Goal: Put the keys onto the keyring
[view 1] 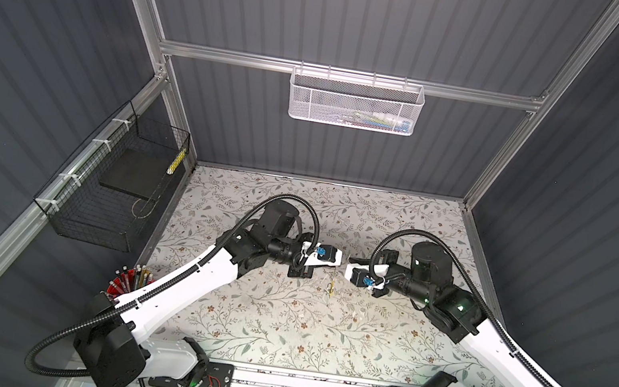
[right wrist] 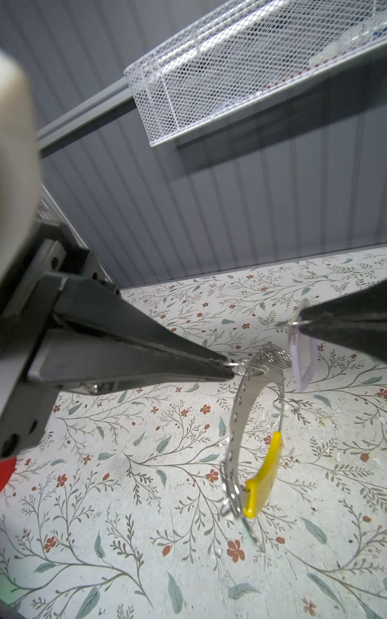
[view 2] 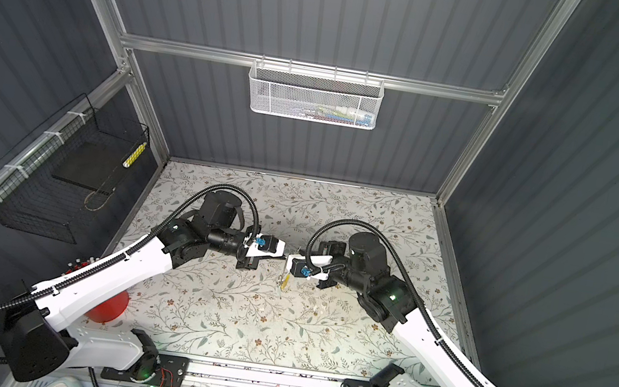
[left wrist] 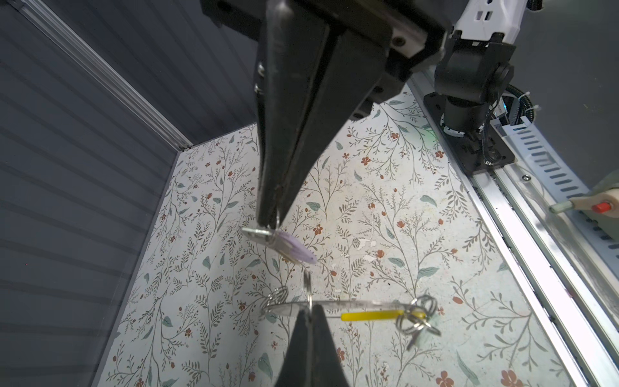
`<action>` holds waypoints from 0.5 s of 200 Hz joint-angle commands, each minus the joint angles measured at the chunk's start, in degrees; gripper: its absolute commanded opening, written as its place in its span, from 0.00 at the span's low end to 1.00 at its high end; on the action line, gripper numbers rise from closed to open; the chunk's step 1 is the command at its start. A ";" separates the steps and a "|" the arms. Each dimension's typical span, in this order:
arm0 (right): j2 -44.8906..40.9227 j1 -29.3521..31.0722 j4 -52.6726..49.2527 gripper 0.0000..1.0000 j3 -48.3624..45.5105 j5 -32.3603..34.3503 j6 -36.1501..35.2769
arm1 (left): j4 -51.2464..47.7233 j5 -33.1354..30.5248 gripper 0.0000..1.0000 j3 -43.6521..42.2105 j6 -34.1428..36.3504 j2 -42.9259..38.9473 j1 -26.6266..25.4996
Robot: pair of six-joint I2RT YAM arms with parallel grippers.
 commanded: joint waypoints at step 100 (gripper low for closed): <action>1.13 1.96 -2.92 0.00 0.53 -0.65 -4.73 | -3.10 2.23 0.00 4.68 -0.80 2.68 -1.39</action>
